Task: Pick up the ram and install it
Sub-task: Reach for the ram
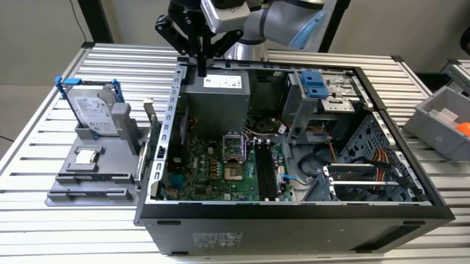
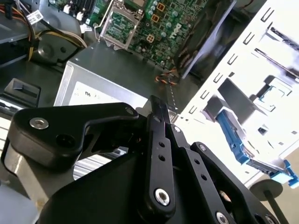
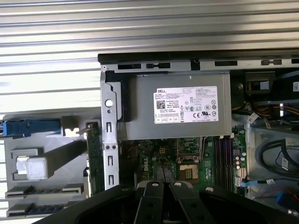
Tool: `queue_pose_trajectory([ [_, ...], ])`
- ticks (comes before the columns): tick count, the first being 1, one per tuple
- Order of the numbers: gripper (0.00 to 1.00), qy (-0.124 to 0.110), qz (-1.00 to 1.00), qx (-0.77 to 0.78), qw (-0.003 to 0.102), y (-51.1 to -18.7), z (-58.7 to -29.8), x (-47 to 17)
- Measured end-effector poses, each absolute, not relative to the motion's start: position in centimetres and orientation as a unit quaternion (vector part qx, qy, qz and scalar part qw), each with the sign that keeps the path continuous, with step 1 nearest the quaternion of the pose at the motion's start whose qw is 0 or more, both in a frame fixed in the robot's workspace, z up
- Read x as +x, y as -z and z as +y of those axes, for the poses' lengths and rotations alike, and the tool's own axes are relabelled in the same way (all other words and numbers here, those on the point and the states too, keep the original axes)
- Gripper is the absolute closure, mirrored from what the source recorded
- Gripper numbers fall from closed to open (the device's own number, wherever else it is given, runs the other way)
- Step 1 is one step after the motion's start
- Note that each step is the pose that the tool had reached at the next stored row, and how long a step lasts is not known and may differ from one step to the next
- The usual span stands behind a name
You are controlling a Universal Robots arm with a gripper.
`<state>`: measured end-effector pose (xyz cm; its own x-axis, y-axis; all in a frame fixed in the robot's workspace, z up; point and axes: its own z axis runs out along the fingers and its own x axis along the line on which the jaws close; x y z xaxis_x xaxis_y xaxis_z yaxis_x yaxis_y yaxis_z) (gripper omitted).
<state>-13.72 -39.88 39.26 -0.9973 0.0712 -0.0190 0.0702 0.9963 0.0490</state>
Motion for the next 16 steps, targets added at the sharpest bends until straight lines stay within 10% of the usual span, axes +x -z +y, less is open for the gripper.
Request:
queue_pose_trajectory([
  [16, 1.0, -0.024, 0.999, 0.035, 0.01, -39.3, -39.9, -15.2],
])
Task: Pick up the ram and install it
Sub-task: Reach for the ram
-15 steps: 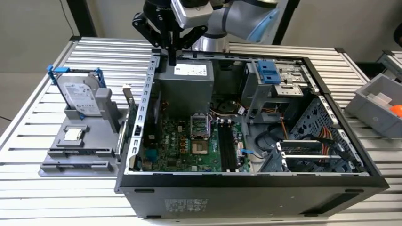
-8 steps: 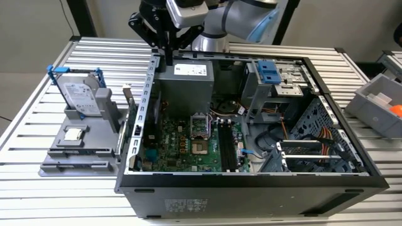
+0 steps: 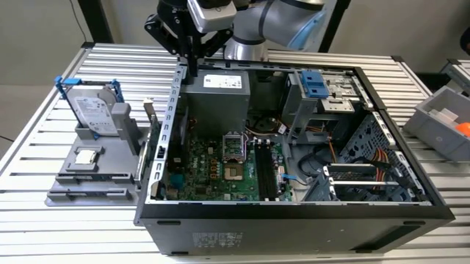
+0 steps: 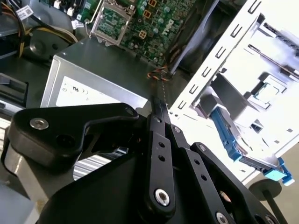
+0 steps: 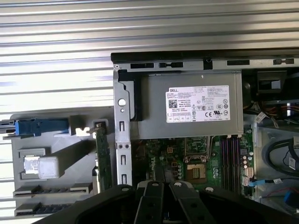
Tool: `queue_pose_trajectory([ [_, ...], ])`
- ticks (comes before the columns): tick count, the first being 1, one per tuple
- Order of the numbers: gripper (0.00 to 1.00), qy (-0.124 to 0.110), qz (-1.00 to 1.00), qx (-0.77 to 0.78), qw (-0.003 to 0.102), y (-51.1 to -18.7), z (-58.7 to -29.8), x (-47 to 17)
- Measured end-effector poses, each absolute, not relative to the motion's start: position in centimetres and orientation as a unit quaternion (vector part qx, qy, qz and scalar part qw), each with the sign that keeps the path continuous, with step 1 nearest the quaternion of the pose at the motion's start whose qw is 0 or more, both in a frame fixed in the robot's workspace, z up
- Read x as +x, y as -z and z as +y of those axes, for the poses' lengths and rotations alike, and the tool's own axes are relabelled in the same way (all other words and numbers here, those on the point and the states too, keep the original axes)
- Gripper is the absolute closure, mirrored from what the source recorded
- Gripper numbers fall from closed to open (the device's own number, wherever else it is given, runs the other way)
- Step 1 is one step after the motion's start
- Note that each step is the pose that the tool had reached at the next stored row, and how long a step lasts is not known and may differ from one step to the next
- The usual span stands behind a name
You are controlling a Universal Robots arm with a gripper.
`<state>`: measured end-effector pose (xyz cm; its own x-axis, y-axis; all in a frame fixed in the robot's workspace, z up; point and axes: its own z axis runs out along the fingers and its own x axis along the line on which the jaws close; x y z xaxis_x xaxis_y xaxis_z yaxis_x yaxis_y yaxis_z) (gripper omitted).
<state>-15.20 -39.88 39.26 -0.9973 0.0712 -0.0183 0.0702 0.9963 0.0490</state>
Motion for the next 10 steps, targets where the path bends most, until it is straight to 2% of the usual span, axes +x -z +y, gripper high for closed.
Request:
queue_pose_trajectory([
  [10, 1.0, -0.024, 0.999, 0.035, 0.01, -39.26, -39.88, -16.18],
])
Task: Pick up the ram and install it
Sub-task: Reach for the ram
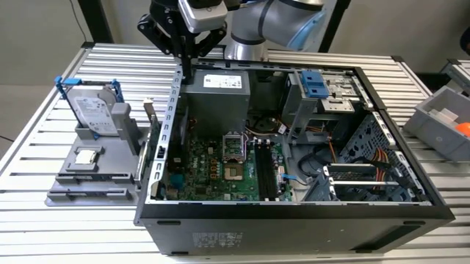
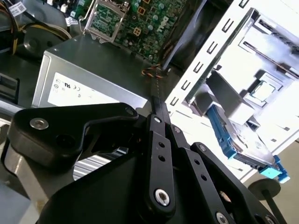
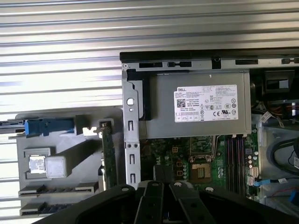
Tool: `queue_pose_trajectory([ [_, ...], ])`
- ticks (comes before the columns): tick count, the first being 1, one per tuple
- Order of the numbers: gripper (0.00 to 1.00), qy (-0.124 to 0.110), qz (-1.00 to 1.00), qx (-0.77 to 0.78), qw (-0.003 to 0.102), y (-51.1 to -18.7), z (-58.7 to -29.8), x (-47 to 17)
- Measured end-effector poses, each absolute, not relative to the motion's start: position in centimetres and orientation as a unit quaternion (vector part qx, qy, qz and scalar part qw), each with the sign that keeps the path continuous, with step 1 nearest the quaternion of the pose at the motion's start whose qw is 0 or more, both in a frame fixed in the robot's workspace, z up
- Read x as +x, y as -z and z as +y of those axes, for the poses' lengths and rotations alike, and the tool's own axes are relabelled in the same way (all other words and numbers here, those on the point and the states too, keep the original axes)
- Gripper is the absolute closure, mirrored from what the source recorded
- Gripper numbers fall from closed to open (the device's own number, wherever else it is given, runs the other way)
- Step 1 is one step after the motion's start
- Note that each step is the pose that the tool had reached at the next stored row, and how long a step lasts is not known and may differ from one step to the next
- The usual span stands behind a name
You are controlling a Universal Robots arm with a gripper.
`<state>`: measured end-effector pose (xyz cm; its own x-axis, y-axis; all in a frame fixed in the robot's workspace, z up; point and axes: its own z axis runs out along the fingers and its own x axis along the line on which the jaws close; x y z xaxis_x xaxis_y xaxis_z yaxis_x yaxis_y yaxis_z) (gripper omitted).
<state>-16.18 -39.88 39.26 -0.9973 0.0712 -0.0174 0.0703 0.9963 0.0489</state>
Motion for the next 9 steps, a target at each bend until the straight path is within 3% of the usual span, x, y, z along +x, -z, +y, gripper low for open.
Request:
queue_pose_trajectory([
  [9, 1.0, -0.024, 0.999, 0.035, 0.01, -39.25, -39.88, -17.22],
])
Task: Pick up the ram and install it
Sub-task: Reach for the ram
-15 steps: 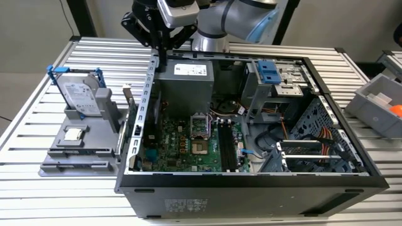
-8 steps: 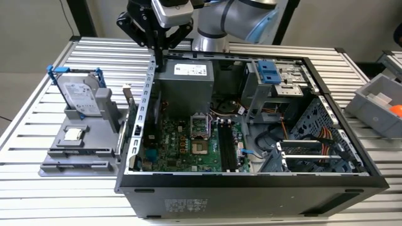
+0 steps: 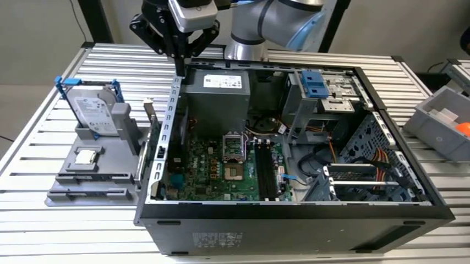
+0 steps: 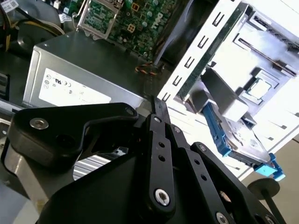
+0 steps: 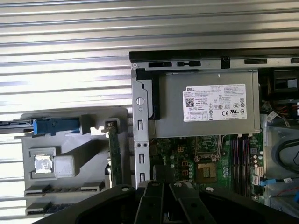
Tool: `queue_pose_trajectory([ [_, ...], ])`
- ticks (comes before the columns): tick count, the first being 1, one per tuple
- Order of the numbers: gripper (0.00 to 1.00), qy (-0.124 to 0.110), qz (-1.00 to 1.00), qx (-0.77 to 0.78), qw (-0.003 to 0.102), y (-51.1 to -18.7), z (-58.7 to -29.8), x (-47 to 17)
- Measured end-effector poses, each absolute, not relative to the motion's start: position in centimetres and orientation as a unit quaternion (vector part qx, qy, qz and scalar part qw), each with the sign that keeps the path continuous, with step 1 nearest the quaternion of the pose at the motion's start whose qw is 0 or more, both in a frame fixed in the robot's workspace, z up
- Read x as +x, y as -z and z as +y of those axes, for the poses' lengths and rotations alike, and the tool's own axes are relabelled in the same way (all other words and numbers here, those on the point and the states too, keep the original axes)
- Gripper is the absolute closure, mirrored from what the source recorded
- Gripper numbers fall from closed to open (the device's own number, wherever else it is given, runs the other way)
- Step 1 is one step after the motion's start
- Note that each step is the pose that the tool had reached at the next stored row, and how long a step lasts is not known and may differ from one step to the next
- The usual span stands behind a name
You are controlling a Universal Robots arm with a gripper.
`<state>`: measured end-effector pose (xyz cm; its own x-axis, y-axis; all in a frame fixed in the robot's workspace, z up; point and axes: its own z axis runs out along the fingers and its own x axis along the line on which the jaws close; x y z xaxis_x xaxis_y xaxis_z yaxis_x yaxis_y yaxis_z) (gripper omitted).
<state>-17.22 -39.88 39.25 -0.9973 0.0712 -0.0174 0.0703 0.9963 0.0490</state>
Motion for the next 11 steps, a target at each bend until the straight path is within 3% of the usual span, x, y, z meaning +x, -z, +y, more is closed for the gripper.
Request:
queue_pose_trajectory([
  [11, 1.0, -0.024, 0.999, 0.035, 0.01, -39.3, -39.9, -18.4],
])
